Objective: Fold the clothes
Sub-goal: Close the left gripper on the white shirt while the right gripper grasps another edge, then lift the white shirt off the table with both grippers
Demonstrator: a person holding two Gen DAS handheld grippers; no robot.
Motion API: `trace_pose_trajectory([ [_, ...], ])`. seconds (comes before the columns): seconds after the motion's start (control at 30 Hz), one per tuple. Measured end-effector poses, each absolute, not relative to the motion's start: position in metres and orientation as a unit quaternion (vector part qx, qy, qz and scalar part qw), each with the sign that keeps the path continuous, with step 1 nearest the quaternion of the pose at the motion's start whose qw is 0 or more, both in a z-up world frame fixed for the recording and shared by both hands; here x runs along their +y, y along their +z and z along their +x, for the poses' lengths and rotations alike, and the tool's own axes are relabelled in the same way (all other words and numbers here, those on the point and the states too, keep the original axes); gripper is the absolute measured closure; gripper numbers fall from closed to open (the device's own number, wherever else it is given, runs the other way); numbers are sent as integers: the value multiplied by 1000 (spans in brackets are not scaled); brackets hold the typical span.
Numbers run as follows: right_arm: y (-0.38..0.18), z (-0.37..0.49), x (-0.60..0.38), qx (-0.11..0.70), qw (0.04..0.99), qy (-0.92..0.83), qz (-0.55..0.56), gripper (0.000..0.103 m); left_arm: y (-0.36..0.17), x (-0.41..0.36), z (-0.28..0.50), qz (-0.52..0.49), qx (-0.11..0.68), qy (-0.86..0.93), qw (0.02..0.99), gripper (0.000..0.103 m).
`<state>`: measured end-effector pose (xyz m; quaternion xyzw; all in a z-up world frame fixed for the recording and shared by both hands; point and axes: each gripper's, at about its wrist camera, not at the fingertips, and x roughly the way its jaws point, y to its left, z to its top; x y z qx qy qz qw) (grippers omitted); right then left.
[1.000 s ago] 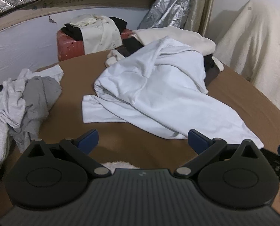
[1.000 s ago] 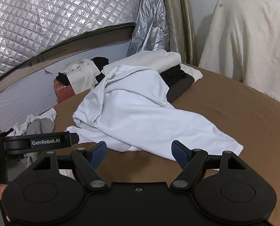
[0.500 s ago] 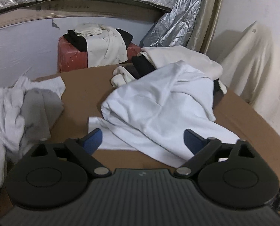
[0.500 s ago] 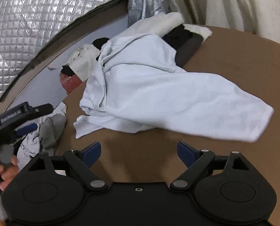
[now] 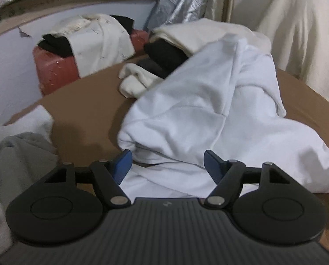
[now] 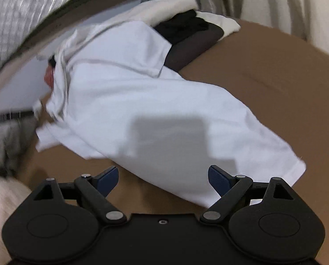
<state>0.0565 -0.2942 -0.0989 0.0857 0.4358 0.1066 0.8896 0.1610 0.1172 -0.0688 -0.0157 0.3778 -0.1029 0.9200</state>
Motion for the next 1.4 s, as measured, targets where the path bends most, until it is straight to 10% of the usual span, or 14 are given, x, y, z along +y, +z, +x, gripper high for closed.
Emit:
trace_pose_trajectory([
  [0.37, -130, 52, -228, 371, 900, 149, -172, 12, -80, 75, 207, 22, 352, -131, 927, 16],
  [0.43, -137, 60, -217, 353, 904, 159, -183, 12, -84, 75, 227, 22, 338, -113, 934, 0],
  [0.67, -157, 106, -193, 332, 921, 106, -174, 11, -136, 79, 280, -51, 410, -202, 888, 1],
  [0.8, -155, 148, -194, 335, 928, 74, -146, 10, -143, 103, 283, -119, 438, -223, 863, 29],
  [1.0, -142, 165, -197, 345, 938, 34, -21, 43, -135, 127, 269, -192, 479, -218, 828, 84],
  [1.17, -122, 130, -204, 318, 947, 33, 28, 65, -133, 126, 242, -251, 492, -265, 791, 88],
  [1.4, -65, 70, -233, 256, 965, 33, 57, 67, -89, 78, 204, -202, 464, -332, 796, 91],
])
